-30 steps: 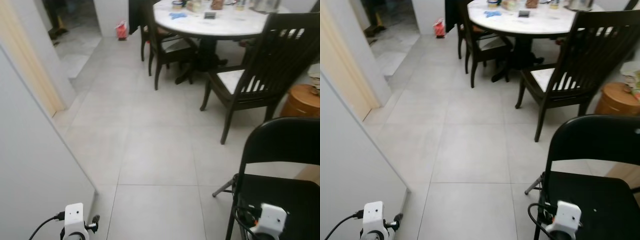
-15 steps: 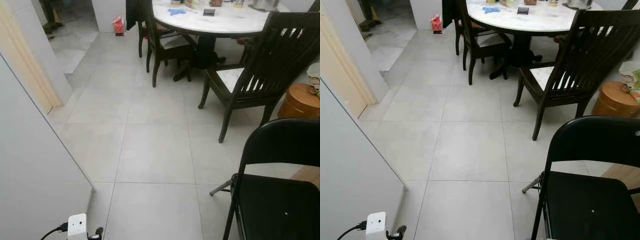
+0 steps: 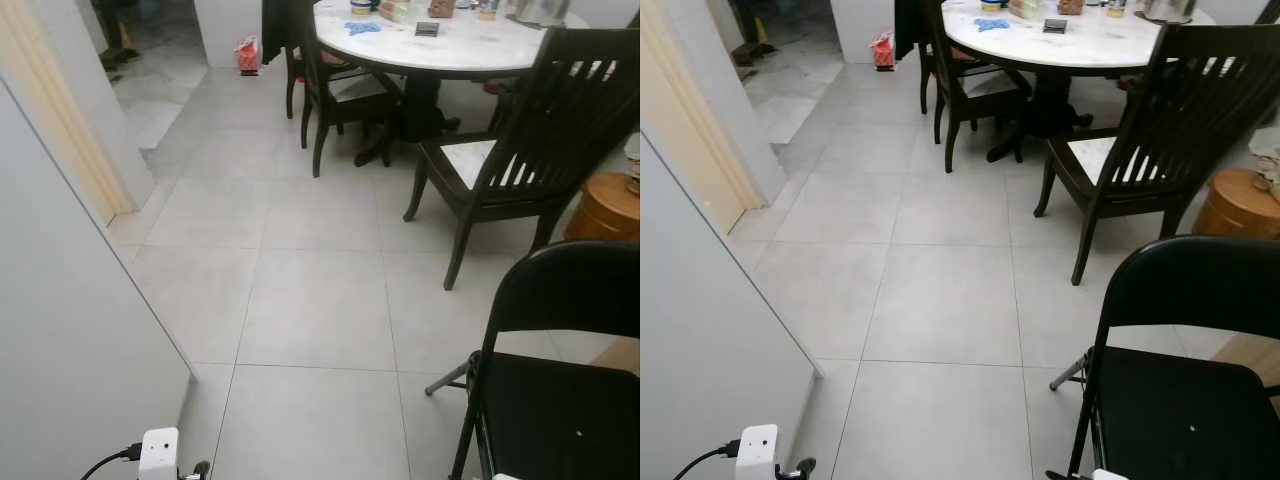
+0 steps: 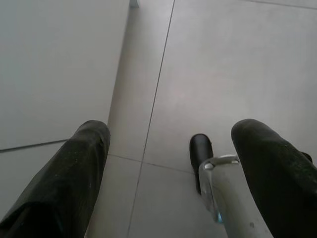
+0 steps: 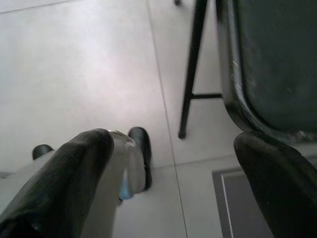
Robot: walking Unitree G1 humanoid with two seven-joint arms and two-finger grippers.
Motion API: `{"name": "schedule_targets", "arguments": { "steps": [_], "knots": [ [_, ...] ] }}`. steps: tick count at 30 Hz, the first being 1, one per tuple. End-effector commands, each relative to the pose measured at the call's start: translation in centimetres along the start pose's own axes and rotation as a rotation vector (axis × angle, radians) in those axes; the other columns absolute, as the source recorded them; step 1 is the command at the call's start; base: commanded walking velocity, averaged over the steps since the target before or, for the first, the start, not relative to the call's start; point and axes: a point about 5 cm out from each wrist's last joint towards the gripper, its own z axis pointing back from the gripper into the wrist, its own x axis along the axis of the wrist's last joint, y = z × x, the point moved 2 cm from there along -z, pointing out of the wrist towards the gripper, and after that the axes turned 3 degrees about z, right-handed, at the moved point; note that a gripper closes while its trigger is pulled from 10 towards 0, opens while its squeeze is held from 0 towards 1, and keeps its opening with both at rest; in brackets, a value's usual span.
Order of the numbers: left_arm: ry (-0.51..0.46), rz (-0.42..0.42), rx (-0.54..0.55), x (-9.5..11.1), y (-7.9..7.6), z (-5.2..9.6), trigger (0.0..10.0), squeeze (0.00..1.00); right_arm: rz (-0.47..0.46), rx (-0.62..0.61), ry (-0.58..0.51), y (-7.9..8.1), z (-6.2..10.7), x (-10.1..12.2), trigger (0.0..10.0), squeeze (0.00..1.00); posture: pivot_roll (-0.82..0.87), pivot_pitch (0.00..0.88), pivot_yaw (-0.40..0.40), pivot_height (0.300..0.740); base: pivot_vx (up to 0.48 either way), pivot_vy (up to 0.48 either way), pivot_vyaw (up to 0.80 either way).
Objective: Restocking fridge
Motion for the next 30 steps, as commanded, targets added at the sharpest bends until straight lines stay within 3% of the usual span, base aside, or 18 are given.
{"name": "schedule_targets", "arguments": {
  "steps": [1,4,7,9,15,19,23,24,27,28,30],
  "knots": [
    [0.028,0.001,0.0,-0.6,0.1,0.1,10.0,0.0,0.024,0.021,-0.035,0.1,-0.1,0.8,10.0,0.0,-0.11,0.0,0.014,0.74,0.0,0.0,0.0],
    [0.063,0.011,0.002,-1.8,0.1,0.4,10.0,0.0,-0.009,-0.002,-0.102,-0.3,-0.6,3.4,10.0,0.0,-0.11,0.0,0.018,0.74,0.0,0.0,0.0],
    [0.096,0.001,-0.011,-2.9,-0.1,0.6,10.0,0.0,0.05,-0.004,-0.144,0.4,-1.1,6.1,10.0,0.0,-0.12,0.0,0.024,0.74,0.0,0.0,0.0],
    [0.11,-0.002,-0.01,-3.3,0.1,0.8,10.0,0.0,0.059,0.002,-0.155,0.6,-1.2,6.7,10.0,0.0,-0.11,0.0,0.025,0.74,0.0,0.0,0.0],
    [0.118,0.019,0.005,-4.1,1.4,1.2,10.0,0.0,0.04,0.01,-0.155,1.2,-1.3,7.0,10.0,0.0,-0.1,0.0,0.026,0.74,0.0,0.0,0.0],
    [0.025,0.042,0.044,-2.9,3.1,1.2,10.0,0.0,0.033,0.02,-0.136,1.8,-1.3,6.4,10.0,0.0,-0.09,0.0,0.03,0.74,0.0,0.0,0.0],
    [-0.063,0.038,0.066,-1.3,3.8,1.2,10.0,0.0,0.004,0.008,-0.127,1.7,-1.3,6.1,10.0,0.0,-0.09,0.0,0.031,0.74,0.0,0.0,0.0],
    [-0.21,0.072,0.063,1.7,4.2,1.0,10.0,0.0,-0.002,0.003,-0.113,1.6,-1.3,5.6,10.0,0.0,-0.08,0.0,0.026,0.74,0.0,0.0,0.0],
    [-0.434,0.013,-0.022,6.5,3.1,1.1,10.0,0.0,-0.019,-0.014,-0.094,1.1,-1.2,4.9,10.0,0.0,-0.06,0.0,0.022,0.74,0.0,0.0,0.0],
    [-0.626,-0.052,-0.12,9.8,1.2,2.2,10.0,0.0,-0.012,-0.02,-0.077,0.7,-1.0,4.3,10.0,0.0,-0.07,0.0,0.024,0.74,0.0,0.0,0.0],
    [-0.715,-0.067,-0.161,11.1,0.2,3.0,10.0,0.0,-0.011,-0.022,-0.07,0.5,-1.0,4.0,10.0,0.0,-0.07,0.0,0.024,0.74,0.0,0.0,0.0]
  ]
}}
